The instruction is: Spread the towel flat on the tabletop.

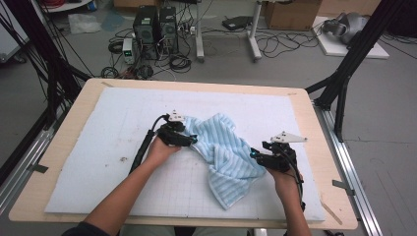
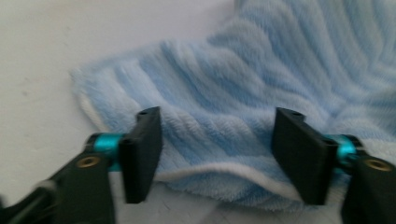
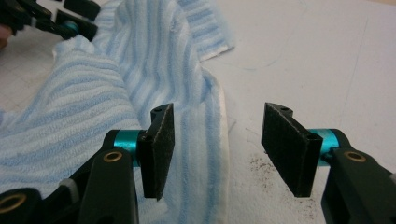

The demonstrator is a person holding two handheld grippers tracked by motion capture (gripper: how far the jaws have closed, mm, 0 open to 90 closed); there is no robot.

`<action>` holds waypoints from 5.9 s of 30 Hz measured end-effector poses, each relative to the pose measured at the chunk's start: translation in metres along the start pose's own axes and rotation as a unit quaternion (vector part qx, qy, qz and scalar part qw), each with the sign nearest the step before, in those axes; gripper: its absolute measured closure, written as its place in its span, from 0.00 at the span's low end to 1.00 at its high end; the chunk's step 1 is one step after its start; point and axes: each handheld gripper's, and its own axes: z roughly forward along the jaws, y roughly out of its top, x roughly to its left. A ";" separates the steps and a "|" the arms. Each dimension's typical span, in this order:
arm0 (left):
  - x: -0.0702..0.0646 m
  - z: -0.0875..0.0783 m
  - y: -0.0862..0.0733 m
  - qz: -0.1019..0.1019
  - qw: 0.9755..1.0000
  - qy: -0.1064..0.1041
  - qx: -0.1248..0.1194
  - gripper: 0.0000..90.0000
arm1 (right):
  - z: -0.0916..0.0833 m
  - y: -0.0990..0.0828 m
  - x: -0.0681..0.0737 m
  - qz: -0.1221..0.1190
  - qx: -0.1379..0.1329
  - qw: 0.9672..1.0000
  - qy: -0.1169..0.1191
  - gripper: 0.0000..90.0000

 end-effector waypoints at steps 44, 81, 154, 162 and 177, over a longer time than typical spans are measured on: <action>0.095 -0.076 -0.036 -0.128 0.982 0.082 -0.116 0.48 | 0.067 0.032 0.016 -0.058 0.038 0.997 -0.034 0.95; 0.071 -0.037 -0.007 -0.032 0.996 0.053 -0.058 0.96 | 0.044 0.022 0.010 -0.020 -0.007 1.000 -0.023 0.58; 0.101 -0.074 -0.027 -0.068 0.988 0.076 -0.112 0.56 | 0.077 0.036 0.092 -0.182 0.018 0.977 0.114 0.60; 0.116 -0.096 -0.050 -0.081 0.985 0.093 -0.119 0.53 | 0.098 0.033 0.092 -0.165 0.059 0.979 0.106 0.88; 0.114 -0.113 -0.068 -0.071 0.985 0.098 -0.124 0.52 | 0.086 0.047 0.103 -0.054 -0.031 0.968 0.245 0.87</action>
